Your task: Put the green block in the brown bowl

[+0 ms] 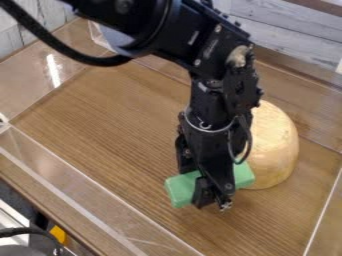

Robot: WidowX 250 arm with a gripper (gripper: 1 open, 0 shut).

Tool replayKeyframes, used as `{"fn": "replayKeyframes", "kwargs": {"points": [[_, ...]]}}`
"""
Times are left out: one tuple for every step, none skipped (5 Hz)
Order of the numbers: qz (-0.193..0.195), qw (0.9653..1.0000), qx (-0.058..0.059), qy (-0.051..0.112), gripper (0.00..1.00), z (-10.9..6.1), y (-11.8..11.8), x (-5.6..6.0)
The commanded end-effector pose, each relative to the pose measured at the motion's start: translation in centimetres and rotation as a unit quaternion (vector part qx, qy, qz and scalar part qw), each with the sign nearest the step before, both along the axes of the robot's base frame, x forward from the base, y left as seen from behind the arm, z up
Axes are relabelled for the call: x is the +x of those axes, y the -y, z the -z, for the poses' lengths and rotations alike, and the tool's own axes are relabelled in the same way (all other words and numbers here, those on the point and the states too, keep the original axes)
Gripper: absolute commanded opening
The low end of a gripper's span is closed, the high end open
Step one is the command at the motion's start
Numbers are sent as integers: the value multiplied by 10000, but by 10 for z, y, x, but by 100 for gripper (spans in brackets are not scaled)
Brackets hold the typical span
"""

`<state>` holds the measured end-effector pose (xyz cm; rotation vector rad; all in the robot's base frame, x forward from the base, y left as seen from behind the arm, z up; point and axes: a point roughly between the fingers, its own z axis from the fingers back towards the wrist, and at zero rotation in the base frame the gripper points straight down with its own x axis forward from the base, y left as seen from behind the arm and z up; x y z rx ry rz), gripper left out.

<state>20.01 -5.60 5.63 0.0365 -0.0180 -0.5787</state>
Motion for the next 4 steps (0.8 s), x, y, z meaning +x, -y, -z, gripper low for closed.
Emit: {"fn": "replayKeyframes", "kwargs": {"points": [[-111, 9996, -102, 255, 0, -15, 0, 14], [-189, 9992, -127, 324, 0, -23, -1, 22], [-319, 9985, -81, 441, 0, -42, -18, 27], [-599, 9958, -154, 675, 0, -71, -41, 29]]}}
